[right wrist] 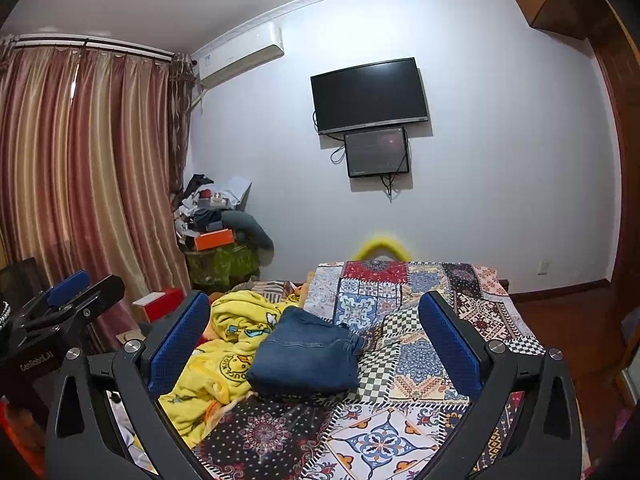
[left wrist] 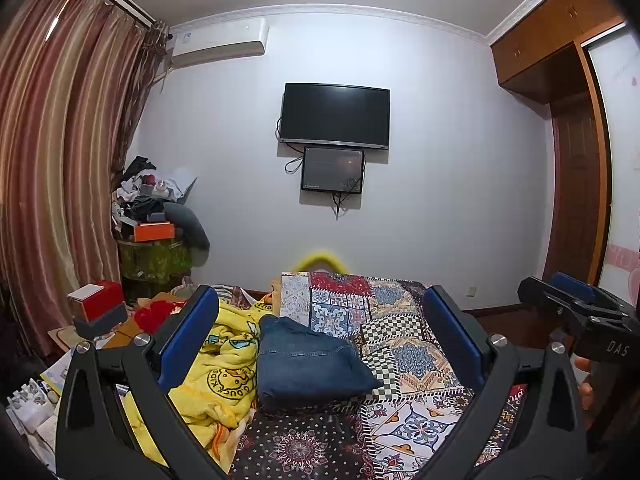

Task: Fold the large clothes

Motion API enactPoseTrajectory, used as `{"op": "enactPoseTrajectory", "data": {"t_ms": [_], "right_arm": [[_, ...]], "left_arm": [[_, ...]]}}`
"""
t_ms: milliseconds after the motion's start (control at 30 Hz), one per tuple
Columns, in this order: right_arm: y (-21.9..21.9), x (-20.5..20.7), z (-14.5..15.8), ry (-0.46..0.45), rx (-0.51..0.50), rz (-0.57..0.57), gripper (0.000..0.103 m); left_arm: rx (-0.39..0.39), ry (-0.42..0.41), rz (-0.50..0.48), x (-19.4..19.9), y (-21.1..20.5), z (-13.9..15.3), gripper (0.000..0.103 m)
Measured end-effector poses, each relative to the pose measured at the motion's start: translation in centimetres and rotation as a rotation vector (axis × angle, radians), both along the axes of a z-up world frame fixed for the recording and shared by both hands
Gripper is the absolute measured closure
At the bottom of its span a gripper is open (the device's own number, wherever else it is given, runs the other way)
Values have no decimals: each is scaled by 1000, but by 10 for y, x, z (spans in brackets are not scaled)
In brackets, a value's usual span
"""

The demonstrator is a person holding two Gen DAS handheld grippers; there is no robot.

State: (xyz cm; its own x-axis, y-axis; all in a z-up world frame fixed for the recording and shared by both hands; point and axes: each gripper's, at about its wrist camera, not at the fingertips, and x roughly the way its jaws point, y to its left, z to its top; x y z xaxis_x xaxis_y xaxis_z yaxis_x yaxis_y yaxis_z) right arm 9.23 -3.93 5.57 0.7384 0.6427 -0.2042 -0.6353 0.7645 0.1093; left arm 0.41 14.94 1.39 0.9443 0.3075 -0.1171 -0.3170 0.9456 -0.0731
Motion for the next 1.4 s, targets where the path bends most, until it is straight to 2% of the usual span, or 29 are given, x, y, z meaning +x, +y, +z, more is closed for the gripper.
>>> {"op": "enactPoseTrajectory", "data": {"t_ms": [1400], "right_arm": [[2,2,-3,17,-12,-6,0]], "left_arm": [[-8,41,-70,12,-2,-5,0]]}}
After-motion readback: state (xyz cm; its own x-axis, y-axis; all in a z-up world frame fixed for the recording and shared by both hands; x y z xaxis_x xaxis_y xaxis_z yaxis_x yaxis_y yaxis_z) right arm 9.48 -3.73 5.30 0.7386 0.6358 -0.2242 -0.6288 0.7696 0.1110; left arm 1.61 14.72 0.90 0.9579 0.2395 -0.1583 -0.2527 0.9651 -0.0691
